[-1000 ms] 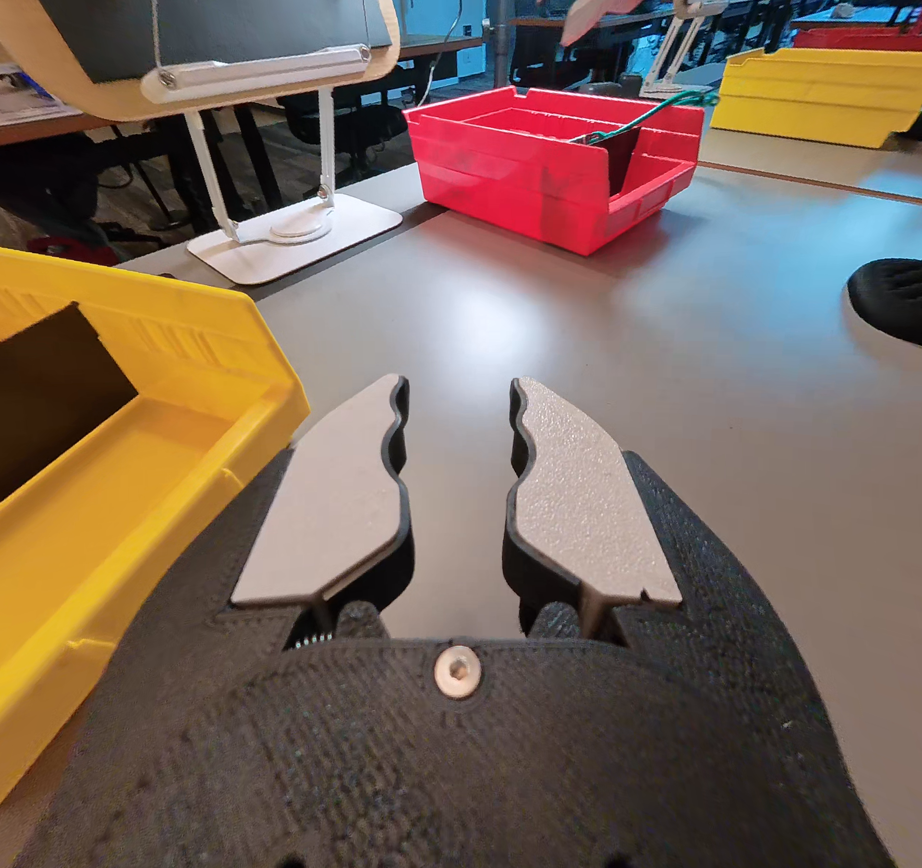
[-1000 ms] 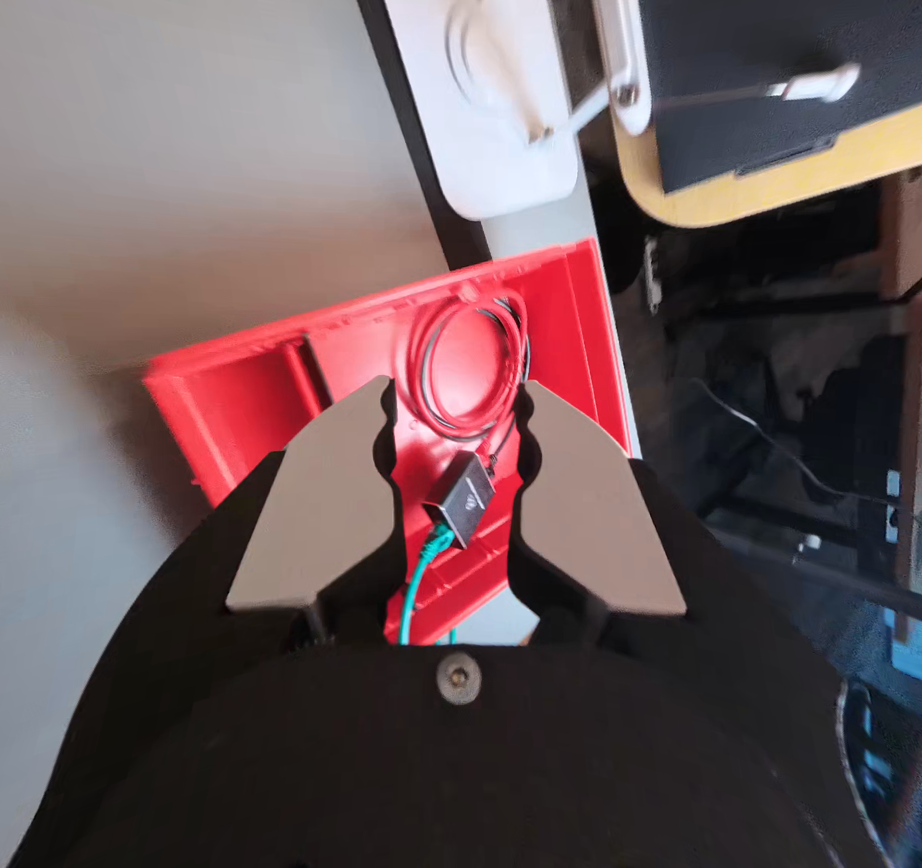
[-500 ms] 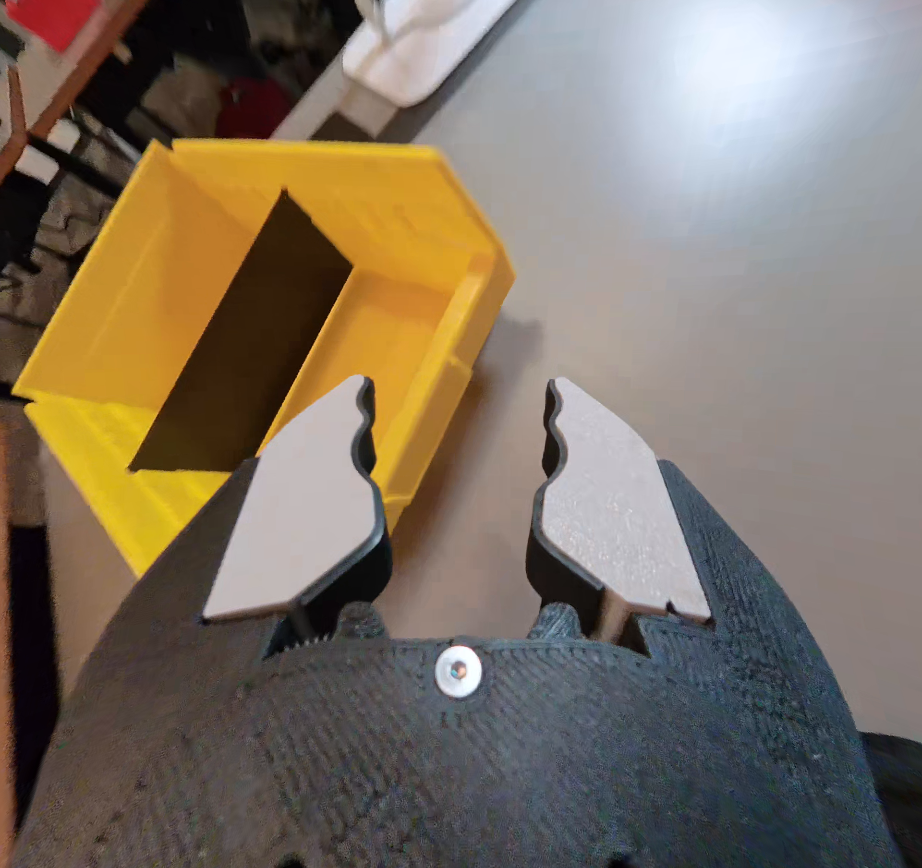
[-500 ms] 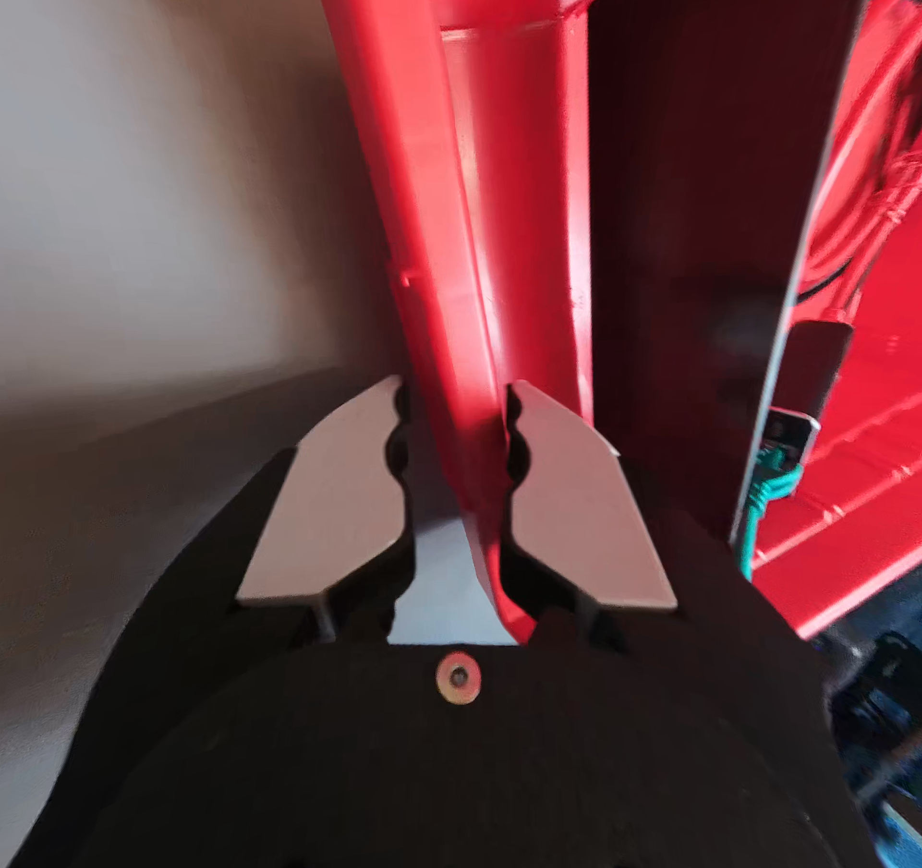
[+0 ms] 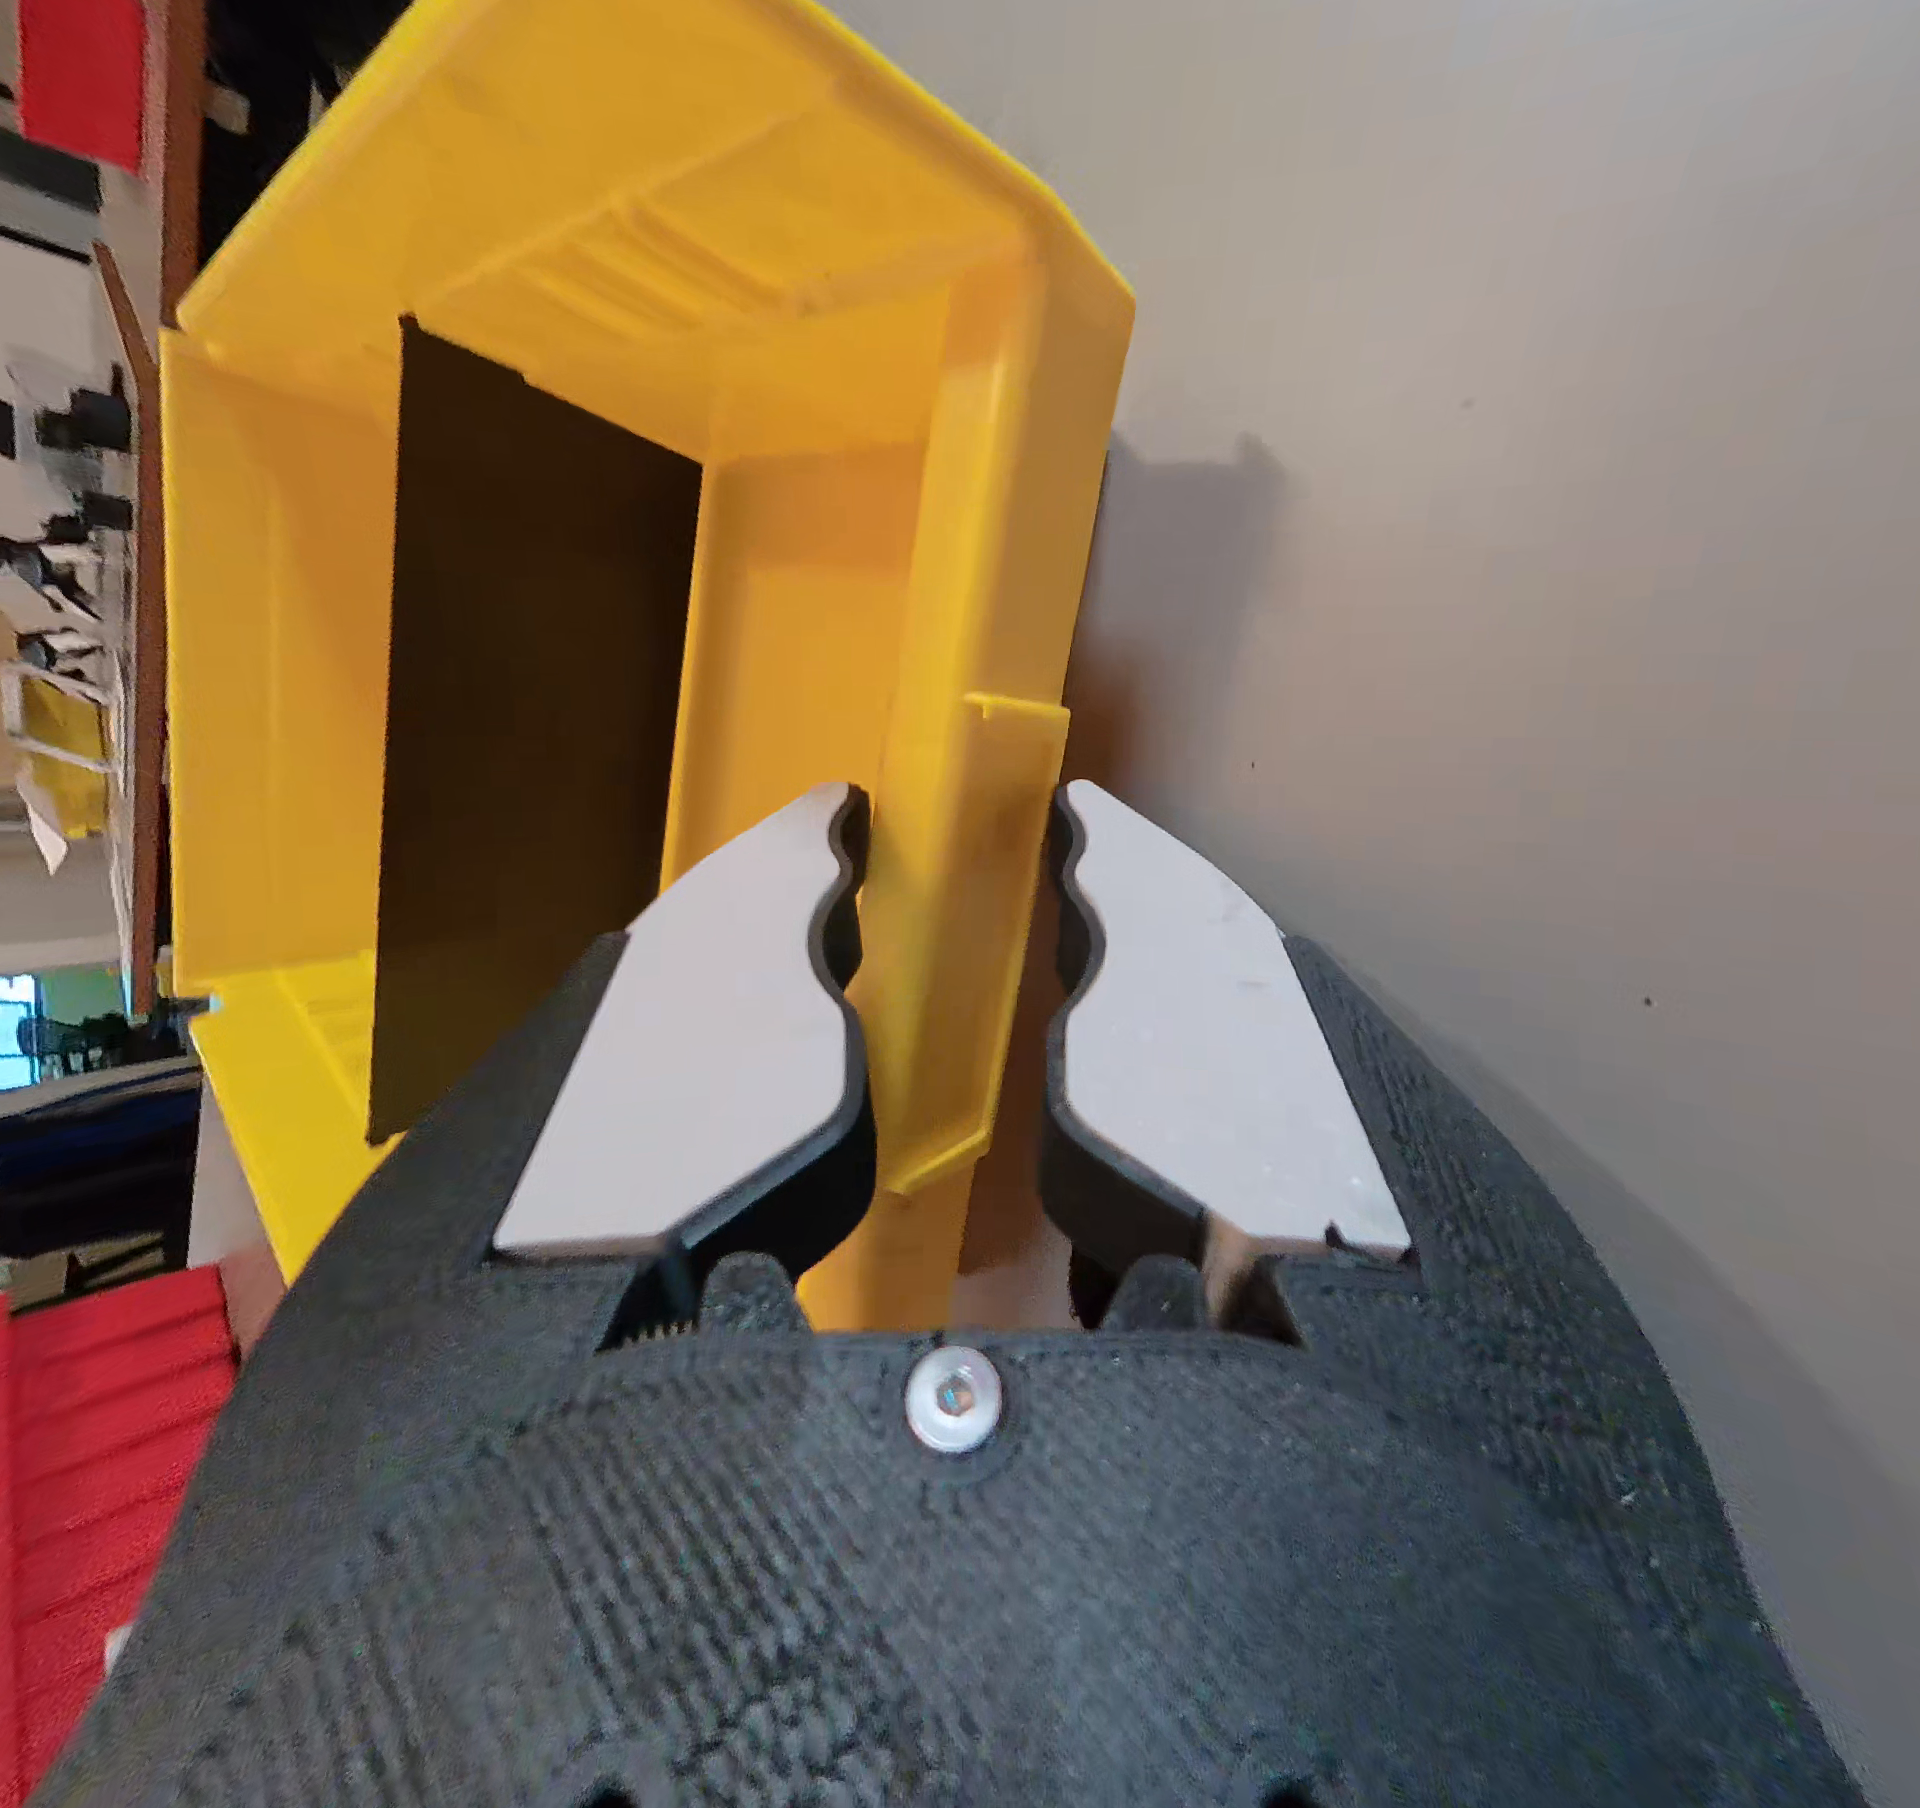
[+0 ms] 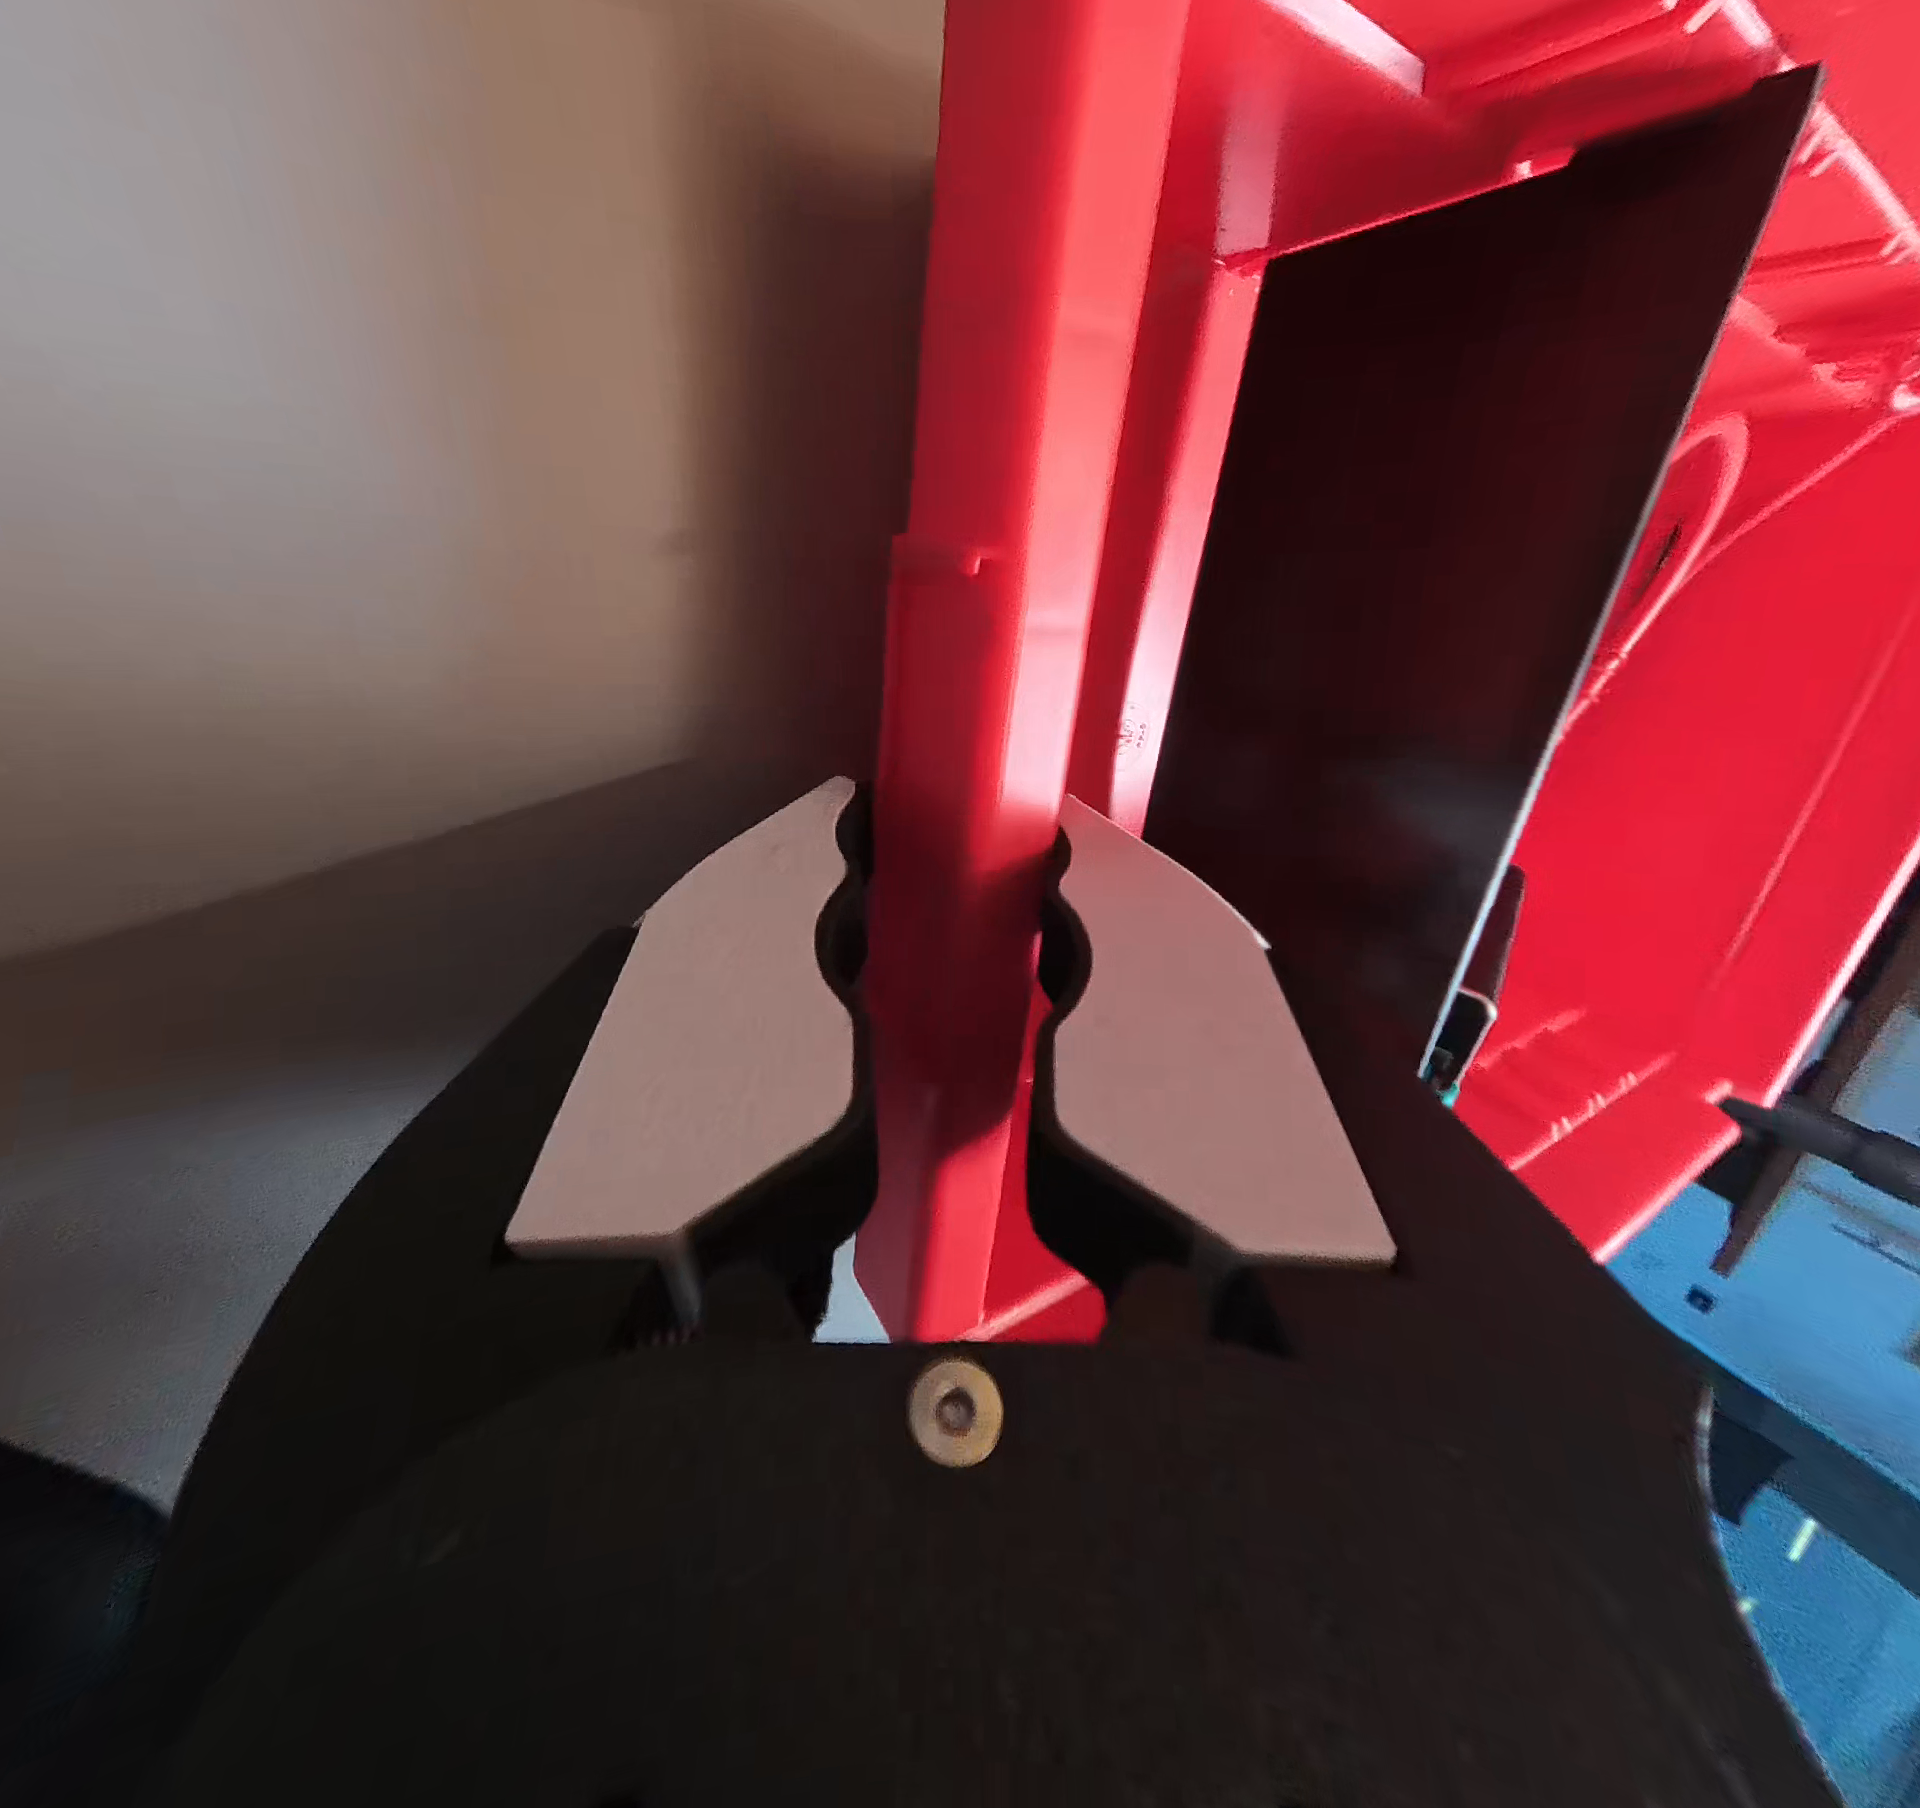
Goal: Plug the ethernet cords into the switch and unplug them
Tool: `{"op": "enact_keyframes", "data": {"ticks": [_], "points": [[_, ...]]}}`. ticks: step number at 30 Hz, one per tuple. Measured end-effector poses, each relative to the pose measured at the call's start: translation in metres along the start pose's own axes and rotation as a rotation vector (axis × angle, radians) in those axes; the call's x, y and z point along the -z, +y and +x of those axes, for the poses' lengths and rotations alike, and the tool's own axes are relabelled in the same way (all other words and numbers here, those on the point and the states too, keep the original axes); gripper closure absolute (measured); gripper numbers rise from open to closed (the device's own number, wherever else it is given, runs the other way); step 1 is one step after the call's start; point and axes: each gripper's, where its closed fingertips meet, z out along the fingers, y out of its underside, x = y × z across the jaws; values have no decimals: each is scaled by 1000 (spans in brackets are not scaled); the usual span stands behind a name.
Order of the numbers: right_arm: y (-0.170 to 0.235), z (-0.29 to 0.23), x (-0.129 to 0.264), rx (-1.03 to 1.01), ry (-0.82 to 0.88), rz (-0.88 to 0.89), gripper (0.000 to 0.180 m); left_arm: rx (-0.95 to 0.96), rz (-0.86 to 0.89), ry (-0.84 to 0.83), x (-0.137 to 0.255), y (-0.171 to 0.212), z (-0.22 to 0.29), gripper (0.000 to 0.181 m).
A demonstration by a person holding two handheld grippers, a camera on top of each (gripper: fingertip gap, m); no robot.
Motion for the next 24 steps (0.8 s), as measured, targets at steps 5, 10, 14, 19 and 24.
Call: {"op": "enact_keyframes", "data": {"ticks": [5,10,14,19,24], "points": [[-17,-26,21,21,63,66,148,-40,92,33,3,-25,17,149],[-57,-44,86,-187,83,430,147,-105,174,90,16,-64,52,149],[-35,-40,125,-466,148,577,147,-189,260,141,25,-100,82,149],[39,-42,115,-783,277,507,146,-277,348,126,22,-133,96,149],[62,-45,87,-954,269,474,127,-233,429,127,36,-141,97,146]]}}
